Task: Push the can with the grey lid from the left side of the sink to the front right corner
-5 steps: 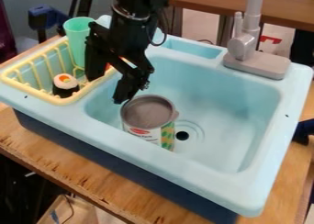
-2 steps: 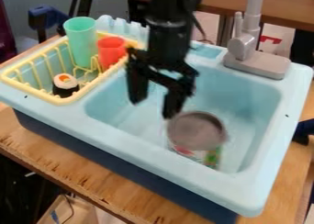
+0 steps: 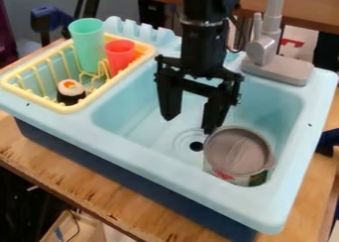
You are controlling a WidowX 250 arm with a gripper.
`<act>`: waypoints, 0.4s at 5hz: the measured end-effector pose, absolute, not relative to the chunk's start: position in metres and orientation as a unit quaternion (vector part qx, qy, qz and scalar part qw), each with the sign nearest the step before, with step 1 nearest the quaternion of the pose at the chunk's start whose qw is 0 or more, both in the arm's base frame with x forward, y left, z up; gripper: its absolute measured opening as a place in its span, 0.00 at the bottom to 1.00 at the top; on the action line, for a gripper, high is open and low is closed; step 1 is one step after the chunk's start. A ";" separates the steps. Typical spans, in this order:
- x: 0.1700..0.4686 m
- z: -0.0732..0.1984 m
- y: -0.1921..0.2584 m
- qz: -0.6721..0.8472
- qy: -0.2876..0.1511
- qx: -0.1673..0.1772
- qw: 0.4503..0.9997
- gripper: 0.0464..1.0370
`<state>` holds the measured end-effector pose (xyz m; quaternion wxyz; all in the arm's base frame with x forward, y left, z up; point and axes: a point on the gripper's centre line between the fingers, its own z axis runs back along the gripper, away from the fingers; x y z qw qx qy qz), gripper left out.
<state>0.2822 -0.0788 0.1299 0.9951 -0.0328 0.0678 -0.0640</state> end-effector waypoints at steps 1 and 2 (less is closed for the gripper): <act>0.280 0.136 -0.079 -0.041 0.075 -0.001 0.996 0.96; 0.277 0.151 -0.066 -0.004 0.078 0.054 0.995 0.96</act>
